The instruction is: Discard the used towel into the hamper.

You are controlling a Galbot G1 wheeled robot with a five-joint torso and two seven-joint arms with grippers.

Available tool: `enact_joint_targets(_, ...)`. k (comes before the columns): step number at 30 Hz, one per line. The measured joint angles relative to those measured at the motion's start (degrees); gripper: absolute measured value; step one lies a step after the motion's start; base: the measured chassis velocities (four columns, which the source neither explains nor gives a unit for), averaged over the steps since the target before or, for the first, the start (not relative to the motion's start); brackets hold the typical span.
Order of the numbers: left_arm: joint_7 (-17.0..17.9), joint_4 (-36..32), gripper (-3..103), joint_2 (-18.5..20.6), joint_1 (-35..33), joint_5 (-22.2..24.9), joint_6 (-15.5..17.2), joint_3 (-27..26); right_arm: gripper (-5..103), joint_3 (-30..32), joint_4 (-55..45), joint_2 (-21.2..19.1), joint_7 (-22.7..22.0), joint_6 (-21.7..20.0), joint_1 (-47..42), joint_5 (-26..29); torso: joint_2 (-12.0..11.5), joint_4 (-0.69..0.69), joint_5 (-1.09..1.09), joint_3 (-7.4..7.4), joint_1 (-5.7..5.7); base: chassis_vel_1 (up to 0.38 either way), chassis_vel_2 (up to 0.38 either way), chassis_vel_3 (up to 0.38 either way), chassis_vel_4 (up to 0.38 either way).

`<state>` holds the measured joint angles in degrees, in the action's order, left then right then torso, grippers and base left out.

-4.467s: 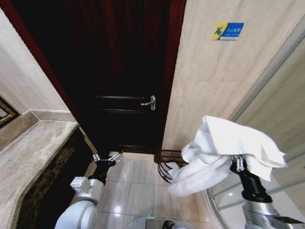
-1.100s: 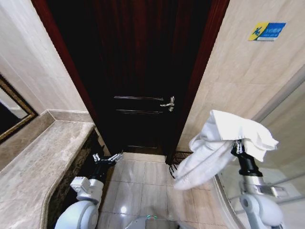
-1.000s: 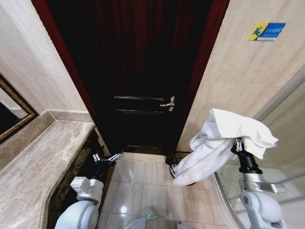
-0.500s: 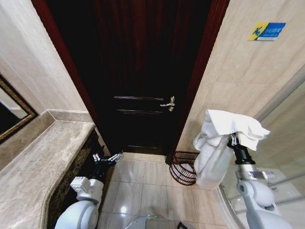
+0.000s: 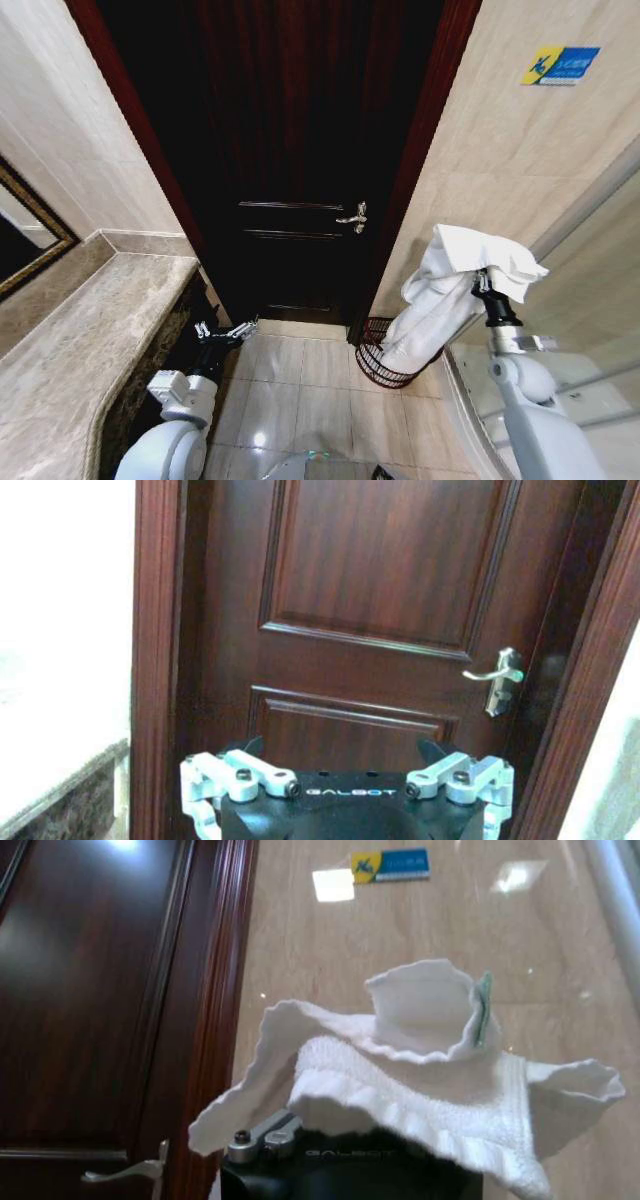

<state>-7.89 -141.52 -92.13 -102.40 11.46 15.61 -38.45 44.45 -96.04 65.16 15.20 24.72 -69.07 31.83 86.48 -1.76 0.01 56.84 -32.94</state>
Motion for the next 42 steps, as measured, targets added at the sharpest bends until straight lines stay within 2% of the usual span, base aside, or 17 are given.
enact_joint_targets(8,0.0,0.0,100,0.0,0.0,0.0,0.0,0.0,8,-2.5,3.8,0.5,0.0,-0.2,4.2,-0.2,0.0,-0.01,-0.01,0.0,0.0,0.0,0.0,0.0,0.0)
enact_joint_targets(19,0.0,0.0,100,0.0,0.0,0.0,0.0,0.0,8,0.0,6.6,1.2,0.1,0.0,5.5,-0.3,0.0,0.01,0.01,-0.01,0.0,0.0,0.0,0.0,0.0)
enact_joint_targets(23,0.0,0.0,100,0.0,0.0,0.0,0.0,0.0,8,-0.3,7.7,0.8,0.2,0.1,7.4,-0.2,0.0,0.0,-0.04,-0.01,0.0,0.0,0.0,0.0,0.0)
enact_joint_targets(42,0.0,0.0,100,0.0,0.0,0.0,0.0,0.0,8,-1.6,11.0,1.1,0.4,-0.2,11.7,-0.4,0.0,0.0,-0.01,0.0,0.0,0.0,0.0,0.0,0.0)
